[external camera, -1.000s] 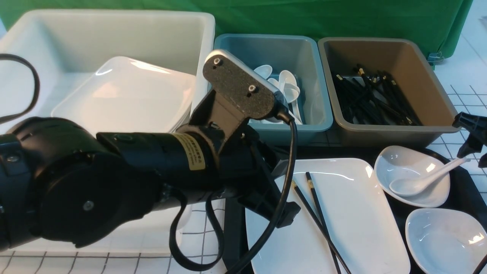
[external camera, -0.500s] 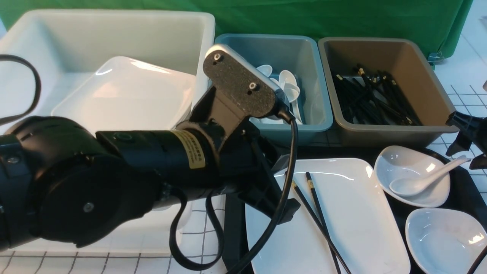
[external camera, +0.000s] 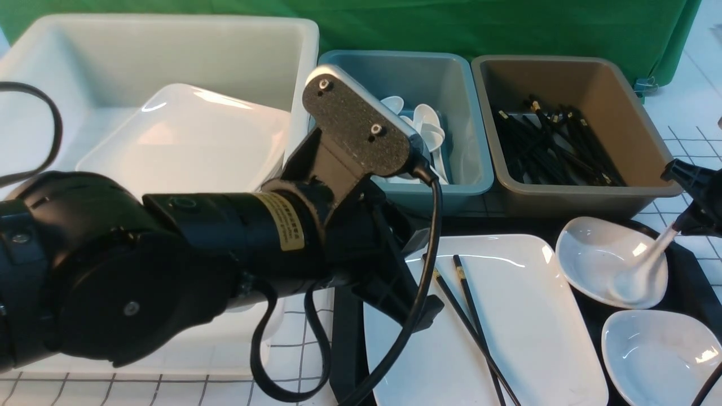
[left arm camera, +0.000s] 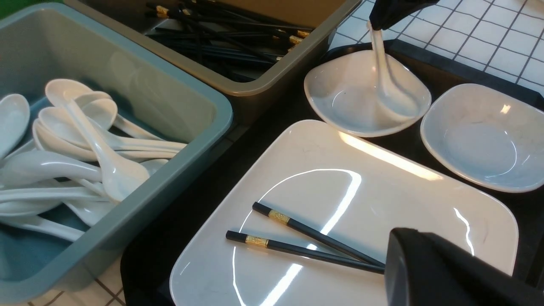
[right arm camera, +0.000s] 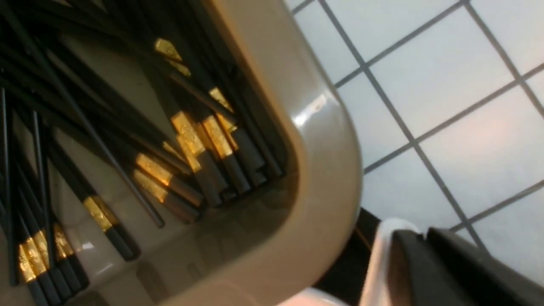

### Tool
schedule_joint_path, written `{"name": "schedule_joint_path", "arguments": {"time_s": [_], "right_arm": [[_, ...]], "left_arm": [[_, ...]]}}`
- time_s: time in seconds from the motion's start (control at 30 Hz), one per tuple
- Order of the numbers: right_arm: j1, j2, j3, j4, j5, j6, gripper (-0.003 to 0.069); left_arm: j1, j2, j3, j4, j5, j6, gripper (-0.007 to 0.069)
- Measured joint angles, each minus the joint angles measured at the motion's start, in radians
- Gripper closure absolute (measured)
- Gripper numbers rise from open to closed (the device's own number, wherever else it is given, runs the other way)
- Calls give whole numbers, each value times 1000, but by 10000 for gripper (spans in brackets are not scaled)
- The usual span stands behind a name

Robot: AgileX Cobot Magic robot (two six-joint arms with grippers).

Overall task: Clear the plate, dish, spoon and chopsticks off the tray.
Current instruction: Use the right arm to grab a soup spoon from the plate

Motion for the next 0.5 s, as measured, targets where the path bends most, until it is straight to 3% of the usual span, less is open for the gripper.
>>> {"name": "schedule_joint_path", "arguments": {"time_s": [0.5], "right_arm": [[3, -27, 0, 9, 45, -40, 633]], "left_arm": [[0, 0, 0, 2, 0, -1, 628]]}}
